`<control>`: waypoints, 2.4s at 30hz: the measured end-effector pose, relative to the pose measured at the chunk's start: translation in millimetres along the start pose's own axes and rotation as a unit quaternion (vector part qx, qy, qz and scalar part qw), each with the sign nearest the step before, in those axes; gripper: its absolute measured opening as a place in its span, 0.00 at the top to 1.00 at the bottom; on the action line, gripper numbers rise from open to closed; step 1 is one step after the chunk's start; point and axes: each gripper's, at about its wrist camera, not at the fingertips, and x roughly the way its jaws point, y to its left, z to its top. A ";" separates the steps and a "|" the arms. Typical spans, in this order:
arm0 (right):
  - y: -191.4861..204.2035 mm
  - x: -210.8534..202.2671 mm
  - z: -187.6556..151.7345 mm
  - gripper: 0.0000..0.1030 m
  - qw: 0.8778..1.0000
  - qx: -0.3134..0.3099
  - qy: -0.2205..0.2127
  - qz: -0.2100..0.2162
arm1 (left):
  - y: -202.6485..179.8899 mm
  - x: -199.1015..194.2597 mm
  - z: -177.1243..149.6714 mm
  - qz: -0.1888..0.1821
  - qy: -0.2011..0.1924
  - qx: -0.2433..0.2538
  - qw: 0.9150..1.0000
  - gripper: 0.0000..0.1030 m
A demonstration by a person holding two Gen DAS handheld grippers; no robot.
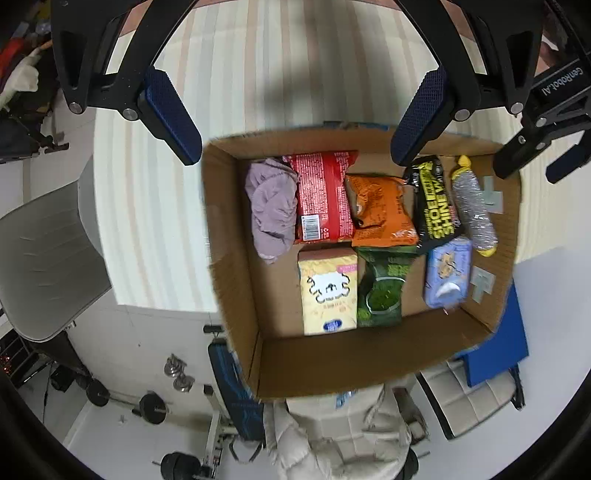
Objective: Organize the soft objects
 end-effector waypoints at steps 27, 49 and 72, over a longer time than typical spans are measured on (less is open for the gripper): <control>-8.9 -244.1 -162.0 0.00 0.985 -0.050 -0.160 0.048 | -11.5 -221.3 -141.8 0.003 -0.129 -0.016 0.991 0.02; -22.3 -338.0 -225.8 0.00 0.973 -0.064 -0.217 0.053 | -18.7 -285.3 -186.0 -0.001 -0.167 -0.028 0.986 0.02; -24.7 -350.0 -191.8 0.00 0.966 -0.056 -0.251 0.037 | -13.8 -284.6 -160.8 0.020 -0.193 -0.044 0.980 0.02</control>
